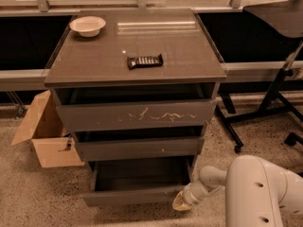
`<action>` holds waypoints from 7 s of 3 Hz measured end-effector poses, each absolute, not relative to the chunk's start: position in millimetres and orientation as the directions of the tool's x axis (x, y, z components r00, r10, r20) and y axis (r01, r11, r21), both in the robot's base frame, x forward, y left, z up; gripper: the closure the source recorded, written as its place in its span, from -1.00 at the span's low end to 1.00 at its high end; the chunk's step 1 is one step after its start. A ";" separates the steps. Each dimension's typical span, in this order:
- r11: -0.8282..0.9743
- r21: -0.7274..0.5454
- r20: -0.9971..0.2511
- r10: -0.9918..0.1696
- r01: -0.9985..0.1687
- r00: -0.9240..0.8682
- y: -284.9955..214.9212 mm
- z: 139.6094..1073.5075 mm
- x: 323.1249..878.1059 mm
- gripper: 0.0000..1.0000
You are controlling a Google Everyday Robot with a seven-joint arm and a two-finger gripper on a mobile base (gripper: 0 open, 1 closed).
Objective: Close bottom drawer
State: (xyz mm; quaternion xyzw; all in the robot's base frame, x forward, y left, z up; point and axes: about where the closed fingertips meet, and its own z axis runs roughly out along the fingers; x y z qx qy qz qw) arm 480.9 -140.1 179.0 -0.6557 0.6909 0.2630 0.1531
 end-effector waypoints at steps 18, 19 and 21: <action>0.121 -0.136 -0.489 -0.871 -0.983 -0.040 -180.0 178.0 609.2 -0.32; 0.119 -0.136 -0.494 -0.869 -0.984 -0.037 -179.2 180.6 607.1 -0.91; 0.095 -0.118 -0.566 -0.824 -0.989 -0.012 -174.8 208.7 581.0 -1.00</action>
Offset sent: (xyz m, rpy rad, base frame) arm 0.0018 0.0000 -0.0005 -0.0014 -0.0048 -0.0026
